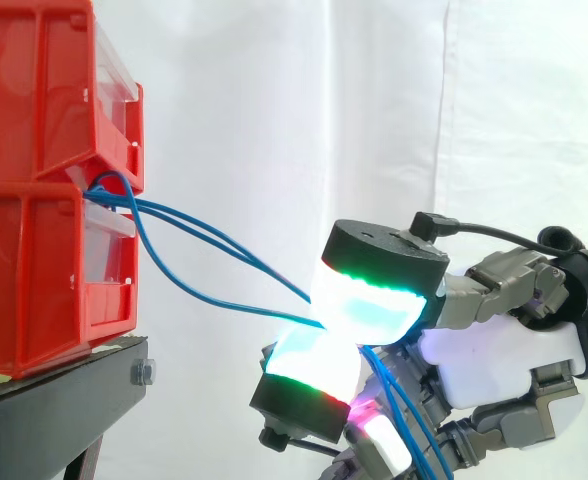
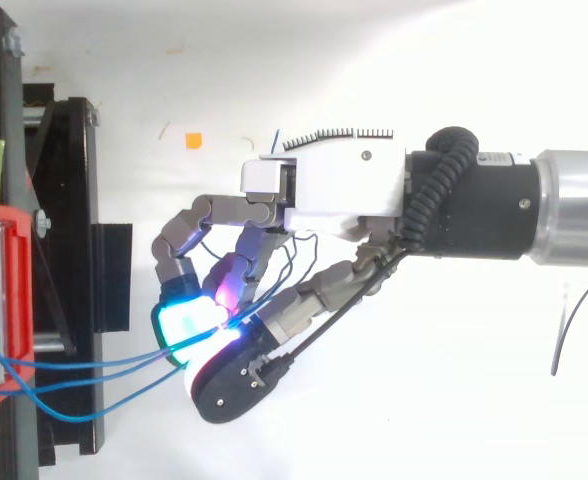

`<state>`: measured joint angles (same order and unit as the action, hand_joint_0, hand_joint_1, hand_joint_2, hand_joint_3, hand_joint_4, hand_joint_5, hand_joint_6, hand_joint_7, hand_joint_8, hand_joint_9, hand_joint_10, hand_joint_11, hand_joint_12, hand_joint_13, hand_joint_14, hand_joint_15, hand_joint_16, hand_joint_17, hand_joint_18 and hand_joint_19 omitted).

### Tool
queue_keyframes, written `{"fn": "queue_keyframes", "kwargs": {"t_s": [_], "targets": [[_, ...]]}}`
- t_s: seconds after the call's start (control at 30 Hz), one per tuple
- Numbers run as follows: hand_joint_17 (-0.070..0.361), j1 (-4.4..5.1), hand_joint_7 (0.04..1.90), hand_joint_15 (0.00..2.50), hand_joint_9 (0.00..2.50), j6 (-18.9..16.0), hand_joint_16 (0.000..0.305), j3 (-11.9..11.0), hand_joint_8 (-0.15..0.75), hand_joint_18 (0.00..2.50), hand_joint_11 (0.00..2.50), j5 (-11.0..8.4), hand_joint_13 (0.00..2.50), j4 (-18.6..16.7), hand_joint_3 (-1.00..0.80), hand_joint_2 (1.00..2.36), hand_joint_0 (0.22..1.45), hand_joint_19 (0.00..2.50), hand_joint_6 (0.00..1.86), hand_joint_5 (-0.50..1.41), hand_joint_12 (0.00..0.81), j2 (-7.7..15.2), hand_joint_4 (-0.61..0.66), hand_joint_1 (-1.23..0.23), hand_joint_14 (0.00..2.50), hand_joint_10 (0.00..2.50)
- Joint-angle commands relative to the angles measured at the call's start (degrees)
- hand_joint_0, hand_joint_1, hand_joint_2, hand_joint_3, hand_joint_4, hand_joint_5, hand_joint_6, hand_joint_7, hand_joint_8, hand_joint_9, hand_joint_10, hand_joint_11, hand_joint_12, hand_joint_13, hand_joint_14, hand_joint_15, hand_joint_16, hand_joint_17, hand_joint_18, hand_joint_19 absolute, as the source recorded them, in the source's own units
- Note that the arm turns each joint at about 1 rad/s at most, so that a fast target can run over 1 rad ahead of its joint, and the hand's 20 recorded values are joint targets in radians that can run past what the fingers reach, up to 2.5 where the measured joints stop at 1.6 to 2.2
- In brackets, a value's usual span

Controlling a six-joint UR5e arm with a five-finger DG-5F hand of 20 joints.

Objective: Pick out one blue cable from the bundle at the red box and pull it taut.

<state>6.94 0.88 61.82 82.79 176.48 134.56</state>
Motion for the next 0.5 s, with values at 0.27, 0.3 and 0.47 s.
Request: {"fn": "queue_keyframes", "kwargs": {"t_s": [0.27, 0.3, 0.47], "targets": [[0.076, 0.00, 1.30, 0.29, 1.14, -0.1, 0.034, 0.0, 0.312, 0.82, 0.58, 0.00, 0.79, 0.0, -0.50, 1.00, 0.68, 0.37, 0.93, -0.12, 0.213, 0.0, -0.06, -0.86, 0.01, 0.02], [0.073, 0.00, 1.28, 0.28, 1.13, -0.2, 0.032, 0.0, 0.312, 0.80, 0.58, 0.00, 0.78, 0.0, -0.50, 1.00, 0.66, 0.37, 0.93, -0.13, 0.208, 0.0, -0.02, -0.85, 0.01, 0.02], [0.067, 0.00, 1.10, 0.29, 1.11, -0.3, 0.030, 0.0, 0.312, 0.75, 0.57, 0.00, 0.74, 0.0, -0.50, 1.00, 0.61, 0.37, 0.91, -0.14, 0.196, 0.0, 0.04, -0.83, 0.01, 0.02]]}}
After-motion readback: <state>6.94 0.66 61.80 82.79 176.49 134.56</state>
